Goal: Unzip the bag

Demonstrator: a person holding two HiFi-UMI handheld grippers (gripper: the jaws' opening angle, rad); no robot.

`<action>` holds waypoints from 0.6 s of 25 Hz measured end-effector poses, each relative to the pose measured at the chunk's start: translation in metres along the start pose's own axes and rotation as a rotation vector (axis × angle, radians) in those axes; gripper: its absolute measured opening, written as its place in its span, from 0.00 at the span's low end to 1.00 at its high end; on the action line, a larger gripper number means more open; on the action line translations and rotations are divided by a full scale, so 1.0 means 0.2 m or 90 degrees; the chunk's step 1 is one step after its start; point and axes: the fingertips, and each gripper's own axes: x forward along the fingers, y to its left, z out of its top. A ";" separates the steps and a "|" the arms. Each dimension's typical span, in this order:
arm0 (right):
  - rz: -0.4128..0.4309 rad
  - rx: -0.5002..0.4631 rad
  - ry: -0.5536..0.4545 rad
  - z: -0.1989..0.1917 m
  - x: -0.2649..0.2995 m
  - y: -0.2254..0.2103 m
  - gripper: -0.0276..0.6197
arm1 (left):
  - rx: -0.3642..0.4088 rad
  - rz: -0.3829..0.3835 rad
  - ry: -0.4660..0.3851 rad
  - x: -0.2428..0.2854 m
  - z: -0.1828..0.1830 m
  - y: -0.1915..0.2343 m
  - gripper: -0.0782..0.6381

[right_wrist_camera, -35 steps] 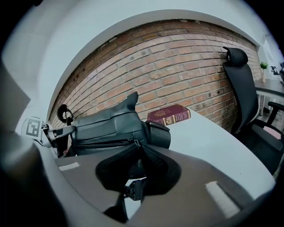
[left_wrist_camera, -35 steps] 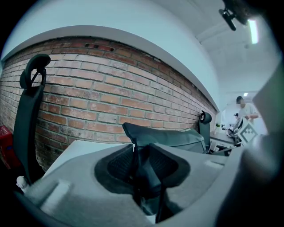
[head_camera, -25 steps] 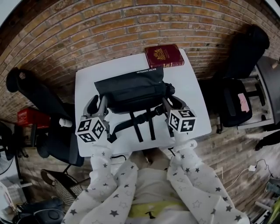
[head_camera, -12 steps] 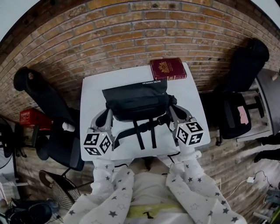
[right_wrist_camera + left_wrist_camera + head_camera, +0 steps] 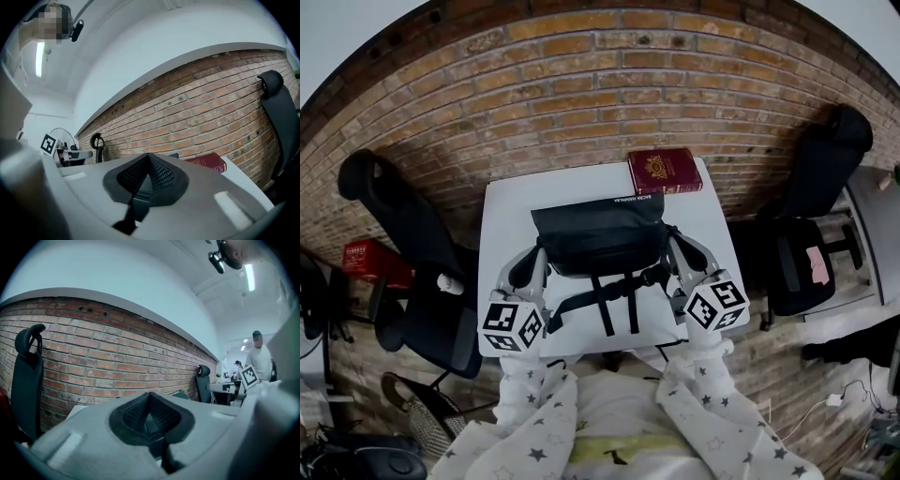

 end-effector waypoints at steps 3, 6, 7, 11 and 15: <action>-0.004 0.001 -0.022 0.05 -0.01 0.00 0.05 | 0.005 0.002 -0.008 -0.01 0.03 0.01 0.11; -0.007 0.002 -0.034 0.08 -0.01 -0.01 0.05 | 0.011 0.006 -0.014 -0.03 0.06 0.01 0.11; -0.007 0.004 -0.038 0.09 -0.01 -0.01 0.05 | 0.011 0.007 -0.016 -0.03 0.06 0.01 0.11; -0.009 0.007 -0.055 0.14 -0.02 -0.02 0.05 | 0.012 0.012 -0.027 -0.04 0.10 0.03 0.11; -0.015 -0.005 -0.069 0.17 -0.03 -0.03 0.05 | 0.025 0.019 -0.034 -0.05 0.12 0.04 0.11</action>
